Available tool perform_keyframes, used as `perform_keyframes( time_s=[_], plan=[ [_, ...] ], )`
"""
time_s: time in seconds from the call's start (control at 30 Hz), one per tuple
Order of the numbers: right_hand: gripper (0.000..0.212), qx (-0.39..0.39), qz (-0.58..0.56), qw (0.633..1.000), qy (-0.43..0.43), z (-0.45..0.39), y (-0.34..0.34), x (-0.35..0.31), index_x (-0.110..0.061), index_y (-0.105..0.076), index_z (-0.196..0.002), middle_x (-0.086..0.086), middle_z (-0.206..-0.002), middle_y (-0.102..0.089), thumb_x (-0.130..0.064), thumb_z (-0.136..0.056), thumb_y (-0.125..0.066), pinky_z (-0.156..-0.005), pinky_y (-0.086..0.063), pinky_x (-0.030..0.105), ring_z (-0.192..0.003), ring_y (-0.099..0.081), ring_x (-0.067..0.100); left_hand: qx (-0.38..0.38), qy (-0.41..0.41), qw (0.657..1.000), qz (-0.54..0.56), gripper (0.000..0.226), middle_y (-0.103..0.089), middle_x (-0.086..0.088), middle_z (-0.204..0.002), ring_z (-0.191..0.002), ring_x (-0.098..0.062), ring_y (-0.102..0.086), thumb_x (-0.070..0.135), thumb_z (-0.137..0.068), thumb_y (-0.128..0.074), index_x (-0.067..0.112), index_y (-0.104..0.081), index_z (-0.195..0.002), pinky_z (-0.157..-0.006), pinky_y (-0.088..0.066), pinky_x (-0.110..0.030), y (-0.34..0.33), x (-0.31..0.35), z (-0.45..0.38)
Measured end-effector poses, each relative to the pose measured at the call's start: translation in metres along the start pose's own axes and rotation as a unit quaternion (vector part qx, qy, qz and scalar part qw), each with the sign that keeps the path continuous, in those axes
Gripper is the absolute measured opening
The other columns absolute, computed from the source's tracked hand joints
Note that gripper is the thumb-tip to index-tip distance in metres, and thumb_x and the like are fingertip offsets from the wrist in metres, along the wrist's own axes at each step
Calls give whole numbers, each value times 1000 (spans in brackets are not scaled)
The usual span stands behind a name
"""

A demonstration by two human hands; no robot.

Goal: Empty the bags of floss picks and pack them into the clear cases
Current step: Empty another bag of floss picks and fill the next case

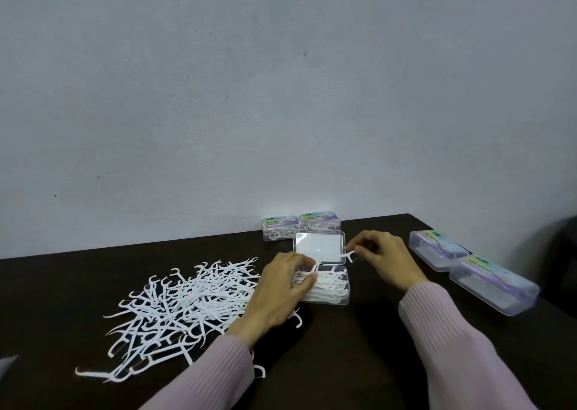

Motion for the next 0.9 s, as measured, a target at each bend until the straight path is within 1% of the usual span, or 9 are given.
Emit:
perform_keyframes(
  time_s=[0.1,0.2,0.37,0.47,0.53,0.63,0.73,0.8,0.9],
  plan=[
    [18,27,-13,999,-20,1,4,4,-26,-61,-87,-6,-92,-61,-10,-91,-55,-81,-47,24,-89,-58,8,23,19,999,29,17,-57,10,-111,-98,2,-46,31,-90,-58,30,-60,-107,-78,-33,-6,2,2,-1],
    [16,21,-16,999,-18,1,1,2,-24,-63,-88,-5,-92,-62,-10,-91,-55,-79,-45,21,-87,-58,7,42,29,998,37,18,-58,10,-106,-98,-1,-45,22,-89,-60,24,-64,-106,-79,-33,-6,3,6,-2],
    [13,65,-8,997,-50,-2,2,7,-23,-64,-91,-1,-97,-65,-12,-91,-56,-88,-52,34,-90,-60,11,44,42,996,62,21,-61,14,-102,-100,-4,-47,15,-88,-58,32,-68,-96,-96,-39,-37,3,7,-1],
    [13,82,-11,994,-71,-3,4,11,-20,-66,-95,2,-99,-65,-12,-91,-56,-88,-52,35,-91,-59,12,48,48,996,61,27,-62,20,-97,-102,-3,-49,14,-88,-58,39,-66,-82,-107,-28,-44,4,10,0],
    [13,70,-37,995,-63,-2,2,9,-21,-65,-92,1,-97,-65,-11,-90,-58,-81,-51,26,-88,-59,9,47,54,996,52,25,-61,24,-95,-102,1,-49,15,-88,-58,38,-67,-82,-112,-17,-41,4,12,0],
    [10,21,-66,997,-35,-1,-7,-2,-21,-65,-90,-3,-91,-64,-12,-87,-61,-67,-43,11,-81,-57,2,67,46,992,99,24,-65,18,-92,-88,4,-56,9,-84,-60,32,-70,-87,-94,-42,-29,5,9,-1],
    [9,-20,-41,999,-21,2,-22,-11,-24,-65,-88,-5,-87,-65,-16,-85,-66,-75,-50,19,-80,-59,3,88,34,988,125,25,-67,14,-92,-85,5,-58,4,-83,-61,26,-70,-90,-77,-44,-13,9,9,1],
    [8,-31,-4,999,-11,3,-28,-13,-25,-65,-88,-7,-86,-64,-18,-84,-67,-79,-51,22,-79,-59,3,112,33,983,141,25,-67,13,-92,-87,4,-59,0,-83,-59,22,-70,-90,-77,-45,-11,12,9,2],
    [8,-24,34,999,2,3,-25,-13,-25,-68,-89,-8,-87,-62,-20,-83,-68,-71,-45,17,-75,-55,2,114,34,987,113,26,-65,15,-95,-93,1,-57,3,-86,-58,25,-70,-90,-83,-44,-17,13,7,3]
  ],
)
Point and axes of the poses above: each hand's wrist, its own z-axis away from the middle knuckle, its own y-axis out of the back of the hand, x = y × z, the point moved 4 cm from there along -z, towards the middle knuckle
